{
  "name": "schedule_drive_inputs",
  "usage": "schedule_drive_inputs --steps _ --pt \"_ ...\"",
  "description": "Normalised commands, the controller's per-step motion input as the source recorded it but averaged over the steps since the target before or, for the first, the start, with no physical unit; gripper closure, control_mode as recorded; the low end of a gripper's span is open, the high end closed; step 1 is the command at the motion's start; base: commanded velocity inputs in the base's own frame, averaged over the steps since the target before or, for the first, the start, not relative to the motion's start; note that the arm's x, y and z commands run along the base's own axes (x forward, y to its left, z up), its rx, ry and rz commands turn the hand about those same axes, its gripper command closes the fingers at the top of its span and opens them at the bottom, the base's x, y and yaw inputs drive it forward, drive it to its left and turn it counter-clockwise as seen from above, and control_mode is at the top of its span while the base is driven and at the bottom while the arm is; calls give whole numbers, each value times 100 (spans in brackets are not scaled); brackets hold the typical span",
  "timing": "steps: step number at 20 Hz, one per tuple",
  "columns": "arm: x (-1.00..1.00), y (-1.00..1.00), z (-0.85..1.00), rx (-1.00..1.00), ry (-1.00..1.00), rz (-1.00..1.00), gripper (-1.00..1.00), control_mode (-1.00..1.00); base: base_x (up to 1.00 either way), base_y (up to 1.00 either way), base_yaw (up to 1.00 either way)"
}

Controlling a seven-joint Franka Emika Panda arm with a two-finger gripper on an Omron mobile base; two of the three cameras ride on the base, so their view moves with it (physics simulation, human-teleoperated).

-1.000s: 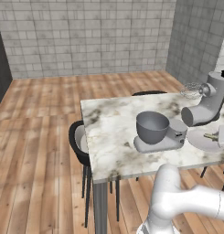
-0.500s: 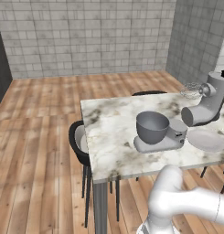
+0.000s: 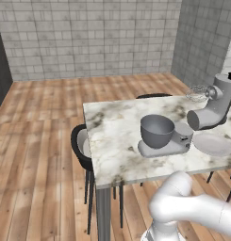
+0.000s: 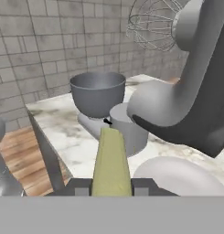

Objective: Add butter and sugar cubes to the stand mixer bowl and then turn on the stand mixer to begin making frosting.

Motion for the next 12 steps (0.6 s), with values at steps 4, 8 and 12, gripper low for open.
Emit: schedule_drive_inputs --steps 4,8,12 --pt "-54 100 80 -4 10 -1 100 -100 0 0 0" --pt "-28 100 63 -9 14 0 100 -100 0 0 0" --pt "-2 100 34 -19 24 -2 100 -100 0 0 0"
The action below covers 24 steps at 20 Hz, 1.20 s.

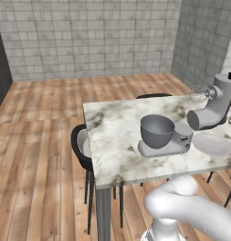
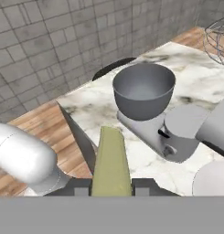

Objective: Add butter and sugar cubes to the stand mixer bowl and then turn on the stand mixer to begin making frosting.

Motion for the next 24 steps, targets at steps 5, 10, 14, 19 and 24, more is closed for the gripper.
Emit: schedule_drive_inputs --steps 5,10,14,19,24 --pt "10 100 15 -25 32 -6 100 -100 0 0 0" --pt "16 100 5 -24 33 -9 100 -100 0 0 0" --pt "25 99 0 -20 28 -12 100 -100 0 0 0" --pt "53 70 0 -11 16 -15 100 -100 0 0 0" --pt "61 32 0 -5 5 -19 100 -100 0 0 0"
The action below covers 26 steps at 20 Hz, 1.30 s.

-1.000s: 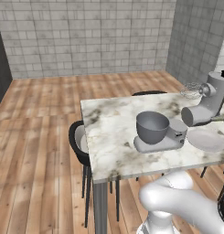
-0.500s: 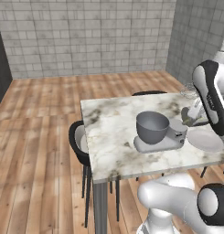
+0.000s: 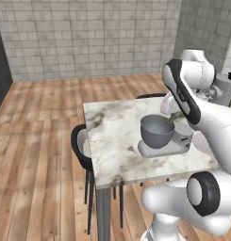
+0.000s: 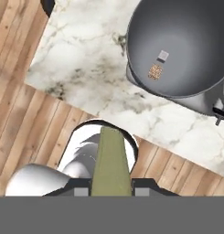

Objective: Add butter and sugar cubes to the stand mixer bowl and then turn on the stand mixer to begin making frosting.

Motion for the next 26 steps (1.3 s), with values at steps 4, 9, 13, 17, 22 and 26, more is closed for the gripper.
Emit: schedule_drive_inputs --steps 4,9,13,17,22,26 --pt "49 6 -7 -5 9 -21 100 -100 0 0 0" --pt "38 0 -42 -11 4 -26 100 -100 0 0 0" --pt "36 0 -45 -9 1 -24 100 -100 0 0 0" --pt "40 0 -32 -6 0 -22 100 -100 0 0 0" --pt "35 0 -21 -2 0 -18 100 -100 0 0 0" --pt "43 -4 -19 0 0 -14 100 -100 0 0 0"
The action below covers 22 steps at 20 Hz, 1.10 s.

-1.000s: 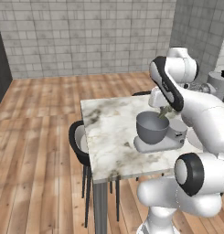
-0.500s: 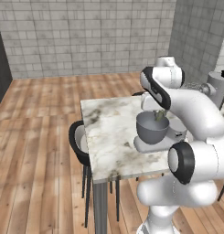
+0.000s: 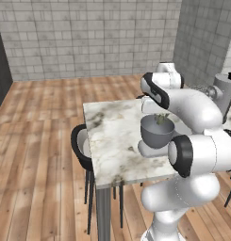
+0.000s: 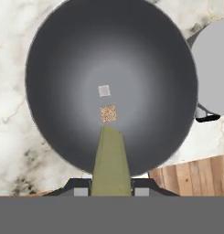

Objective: Add butter and sugar cubes to the stand mixer bowl and then turn on the stand mixer to begin making frosting.

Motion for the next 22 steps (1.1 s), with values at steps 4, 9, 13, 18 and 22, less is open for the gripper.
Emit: schedule_drive_inputs --steps 4,9,13,18,22 --pt "32 -10 -20 0 0 -13 100 -100 0 0 0" --pt "5 -18 -30 0 0 -13 100 -100 0 0 0" --pt "0 -13 -35 0 0 -12 100 -100 0 0 0" --pt "1 -2 -28 0 0 -11 100 -100 0 0 0" --pt "1 0 -20 0 0 -11 100 -100 0 0 0"
